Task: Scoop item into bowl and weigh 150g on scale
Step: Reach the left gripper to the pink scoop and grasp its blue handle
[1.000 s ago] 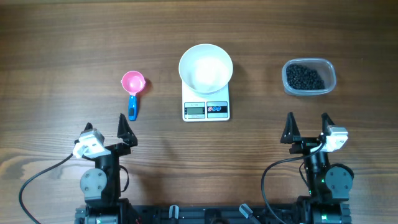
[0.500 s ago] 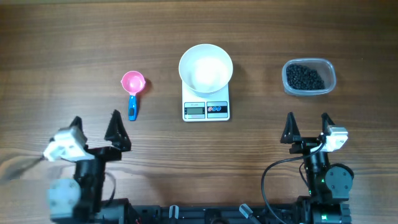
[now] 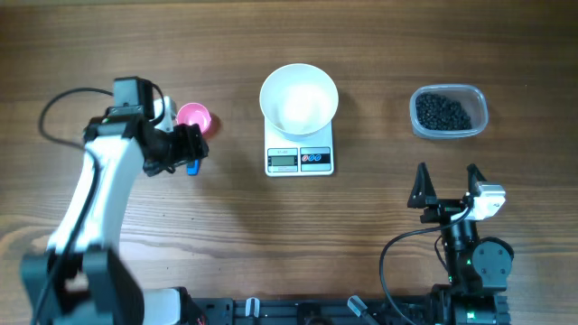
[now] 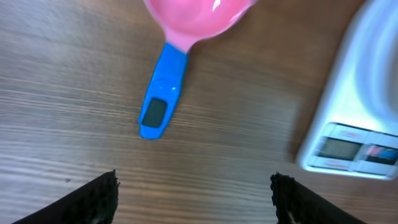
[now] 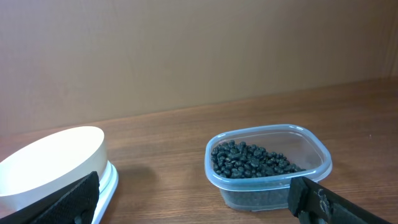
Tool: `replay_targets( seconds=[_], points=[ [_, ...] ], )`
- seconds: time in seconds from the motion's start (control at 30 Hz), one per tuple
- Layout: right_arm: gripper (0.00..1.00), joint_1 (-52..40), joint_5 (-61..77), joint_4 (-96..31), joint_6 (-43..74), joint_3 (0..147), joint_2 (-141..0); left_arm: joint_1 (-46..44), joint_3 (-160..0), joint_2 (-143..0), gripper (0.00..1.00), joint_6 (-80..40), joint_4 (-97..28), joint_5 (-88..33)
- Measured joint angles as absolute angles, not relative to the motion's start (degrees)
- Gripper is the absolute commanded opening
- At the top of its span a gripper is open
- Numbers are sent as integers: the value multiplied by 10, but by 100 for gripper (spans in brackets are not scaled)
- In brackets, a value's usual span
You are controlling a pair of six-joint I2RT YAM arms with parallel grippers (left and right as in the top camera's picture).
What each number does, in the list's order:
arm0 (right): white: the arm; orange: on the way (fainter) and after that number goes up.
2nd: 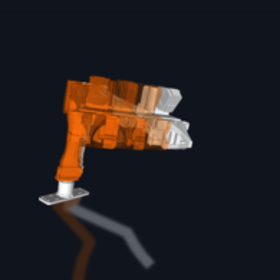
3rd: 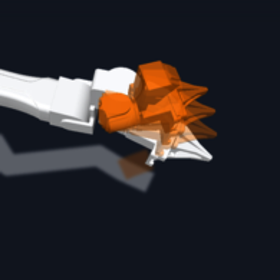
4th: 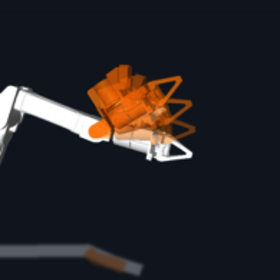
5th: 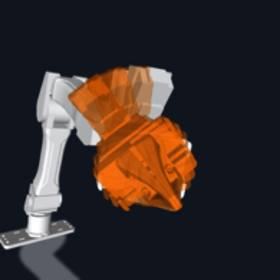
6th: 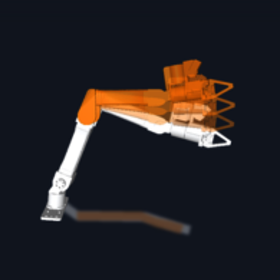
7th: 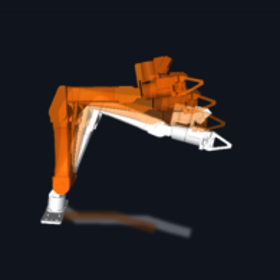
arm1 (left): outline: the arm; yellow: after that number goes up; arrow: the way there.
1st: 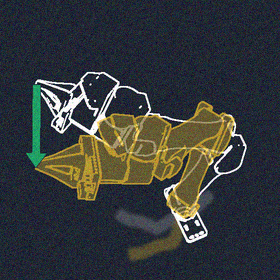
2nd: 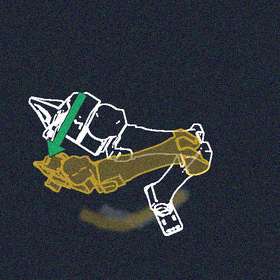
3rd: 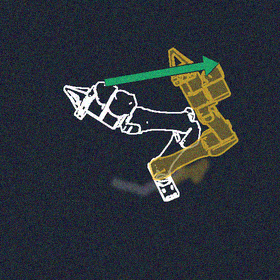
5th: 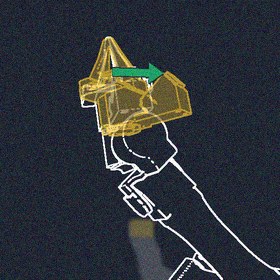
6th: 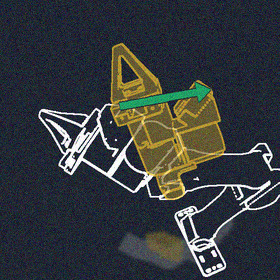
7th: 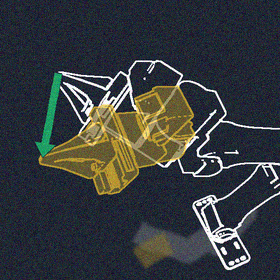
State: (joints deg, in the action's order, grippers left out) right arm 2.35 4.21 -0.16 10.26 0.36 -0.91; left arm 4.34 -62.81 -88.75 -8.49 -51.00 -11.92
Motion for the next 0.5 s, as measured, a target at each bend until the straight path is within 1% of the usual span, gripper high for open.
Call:
replay_targets(
  seconds=[0.1, 0.23, 0.37, 0.43, 0.47, 0.5],
  points=[
    [100, 23, 42, -1, 102, 4, -9, 43, -628, -988, 74, -82, -483, -111],
    [100, 23, 42, -1, 103, 4, -9, 42, -629, -1059, 70, -77, -434, -73],
    [100, 23, 42, -1, 102, 4, -9, 42, -630, -1062, 67, -62, -381, -60],
    [100, 23, 42, -1, 103, 4, -9, 42, -630, -1063, 66, -60, -373, -58],
    [100, 23, 42, -1, 103, 4, -9, 41, -630, -1063, 64, -58, -373, -58],
    [100, 23, 42, -1, 103, 4, -9, 39, -630, -1063, 63, -45, -373, -59]
  ],
)
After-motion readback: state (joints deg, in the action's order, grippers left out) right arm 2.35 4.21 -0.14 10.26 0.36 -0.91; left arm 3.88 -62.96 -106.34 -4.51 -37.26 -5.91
